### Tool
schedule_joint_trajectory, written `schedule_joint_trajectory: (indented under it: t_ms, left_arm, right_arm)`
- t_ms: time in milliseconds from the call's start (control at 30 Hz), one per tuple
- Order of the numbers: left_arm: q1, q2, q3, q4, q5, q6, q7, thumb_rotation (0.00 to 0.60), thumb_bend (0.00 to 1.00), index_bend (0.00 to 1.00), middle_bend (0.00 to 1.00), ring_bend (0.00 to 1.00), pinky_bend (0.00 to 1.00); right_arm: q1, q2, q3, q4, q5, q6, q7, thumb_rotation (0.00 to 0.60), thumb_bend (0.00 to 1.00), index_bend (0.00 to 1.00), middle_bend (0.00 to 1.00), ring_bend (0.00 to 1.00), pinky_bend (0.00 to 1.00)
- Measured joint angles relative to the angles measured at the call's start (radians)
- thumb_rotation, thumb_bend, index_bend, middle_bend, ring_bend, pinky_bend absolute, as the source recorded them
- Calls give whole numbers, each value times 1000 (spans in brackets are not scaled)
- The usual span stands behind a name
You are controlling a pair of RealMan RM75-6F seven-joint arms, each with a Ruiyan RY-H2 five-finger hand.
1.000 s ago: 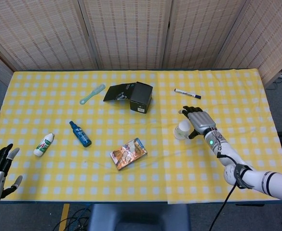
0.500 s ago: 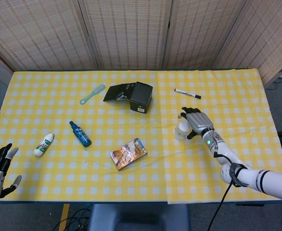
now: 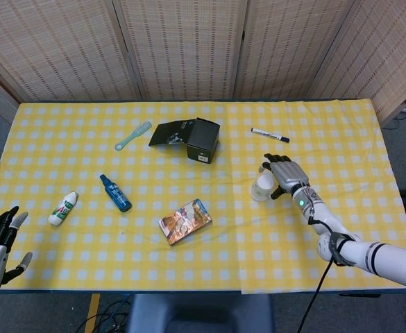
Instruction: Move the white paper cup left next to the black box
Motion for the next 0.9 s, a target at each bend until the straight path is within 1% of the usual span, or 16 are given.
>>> schedule_joint_trajectory:
  t_ms: [300,533,733,900]
  left_arm:
    - [2,1,1,2,4,5,-5,600,337,0,0,0,238]
    - [4,-3,-1,4,7,13,0,600,337,0,0,0,238]
    - [1,-5,2,8,16,11,-2,600,337,0,0,0,237]
    - [1,-8,6,4,27,12,8,600,337,0,0,0,238]
  right_arm:
    - [5,-17,-4,9,0,29,-6,600,260,371,0,0,0]
    - [3,-7,1,-13,-1,52,-7,600,270,411,15,0,0]
    - [-5,42,12,-78,-12,75,-2,600,269,413,15,0,0]
    - [-18,129,33,-194,-33,118,5,600,268,413,15,0,0]
